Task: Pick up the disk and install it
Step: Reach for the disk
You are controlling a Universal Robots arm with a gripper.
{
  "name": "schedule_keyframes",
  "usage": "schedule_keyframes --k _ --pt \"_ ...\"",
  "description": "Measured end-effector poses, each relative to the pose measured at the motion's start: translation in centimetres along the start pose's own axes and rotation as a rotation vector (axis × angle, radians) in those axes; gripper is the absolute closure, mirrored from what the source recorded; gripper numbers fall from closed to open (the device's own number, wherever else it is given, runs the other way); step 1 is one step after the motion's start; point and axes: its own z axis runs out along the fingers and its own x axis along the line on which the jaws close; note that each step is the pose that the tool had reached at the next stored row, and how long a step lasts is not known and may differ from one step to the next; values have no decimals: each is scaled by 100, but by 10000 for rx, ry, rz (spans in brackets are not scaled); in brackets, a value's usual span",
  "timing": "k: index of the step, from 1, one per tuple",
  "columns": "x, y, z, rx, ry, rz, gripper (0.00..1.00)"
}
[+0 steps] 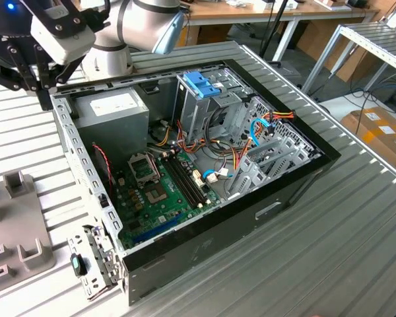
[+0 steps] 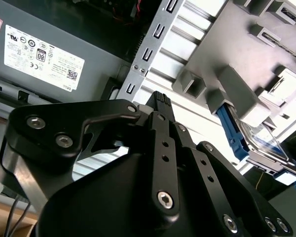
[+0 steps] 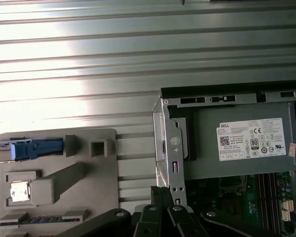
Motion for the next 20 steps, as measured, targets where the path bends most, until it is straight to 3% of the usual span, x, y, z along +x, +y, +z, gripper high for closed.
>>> schedule_keyframes --k 20 --pt "257 -19 -4 -1 0 -1 89"
